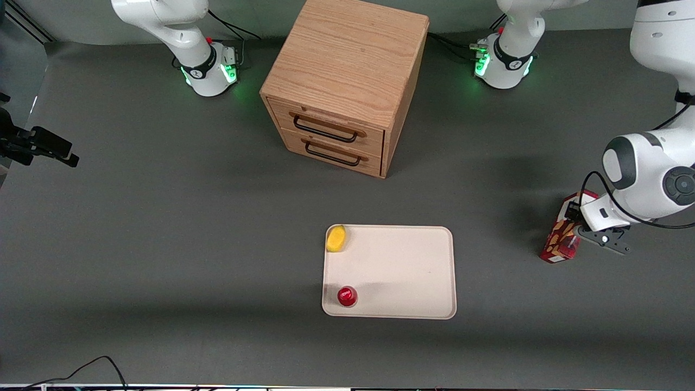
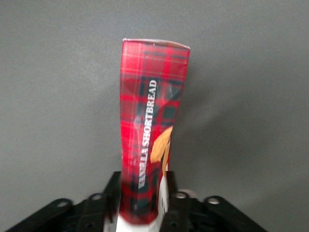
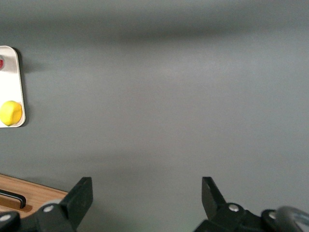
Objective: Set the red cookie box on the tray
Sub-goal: 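Close the left gripper on the cookie box and lift it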
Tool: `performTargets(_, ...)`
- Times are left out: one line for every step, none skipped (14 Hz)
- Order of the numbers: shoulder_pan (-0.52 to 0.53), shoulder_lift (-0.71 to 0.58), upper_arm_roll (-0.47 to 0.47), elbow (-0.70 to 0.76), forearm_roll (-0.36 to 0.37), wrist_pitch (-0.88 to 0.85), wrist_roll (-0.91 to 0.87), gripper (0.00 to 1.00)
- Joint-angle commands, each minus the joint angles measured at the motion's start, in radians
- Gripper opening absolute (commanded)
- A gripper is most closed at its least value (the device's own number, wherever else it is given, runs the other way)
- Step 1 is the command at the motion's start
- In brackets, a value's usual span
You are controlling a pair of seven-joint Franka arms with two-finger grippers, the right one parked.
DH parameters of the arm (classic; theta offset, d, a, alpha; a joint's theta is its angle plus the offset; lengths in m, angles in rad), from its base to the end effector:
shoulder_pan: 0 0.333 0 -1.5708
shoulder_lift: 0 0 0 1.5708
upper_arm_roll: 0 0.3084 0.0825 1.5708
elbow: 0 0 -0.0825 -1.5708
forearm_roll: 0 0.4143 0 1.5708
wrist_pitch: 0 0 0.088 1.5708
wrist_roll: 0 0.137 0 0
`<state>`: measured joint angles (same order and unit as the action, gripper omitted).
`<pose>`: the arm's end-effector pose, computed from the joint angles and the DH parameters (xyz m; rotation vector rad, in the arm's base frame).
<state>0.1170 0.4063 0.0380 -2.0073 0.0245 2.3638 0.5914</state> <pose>0.6085 0.0962 0.1883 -3.0474 0.7087 0.0905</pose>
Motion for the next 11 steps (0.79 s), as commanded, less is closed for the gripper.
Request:
performTargets(-0.005,-0.024,0.005,0.024,-0.041,-0.023,0.031,0.00)
performTargets(-0.007,-0.032,0.005,0.060,-0.046,-0.073,0.025,0.00)
performTargets(-0.008,-0.037,0.003,0.121,-0.049,-0.160,0.019,0.00)
performTargets(-0.010,-0.038,0.003,0.198,-0.072,-0.272,-0.004,0.00)
performTargets(-0.013,-0.040,0.000,0.284,-0.089,-0.390,-0.039,0.00)
performTargets(-0.017,-0.047,-0.004,0.377,-0.089,-0.510,-0.092,0.00)
performTargets(-0.020,-0.050,-0.022,0.471,-0.089,-0.635,-0.175,0.00)
performTargets(-0.020,-0.052,-0.064,0.564,-0.078,-0.734,-0.268,0.00)
performTargets(-0.020,-0.050,-0.094,0.644,-0.075,-0.808,-0.366,0.00)
performTargets(-0.022,-0.050,-0.131,0.698,-0.078,-0.866,-0.487,0.00)
performTargets(-0.022,-0.052,-0.192,0.717,-0.080,-0.885,-0.615,0.00)
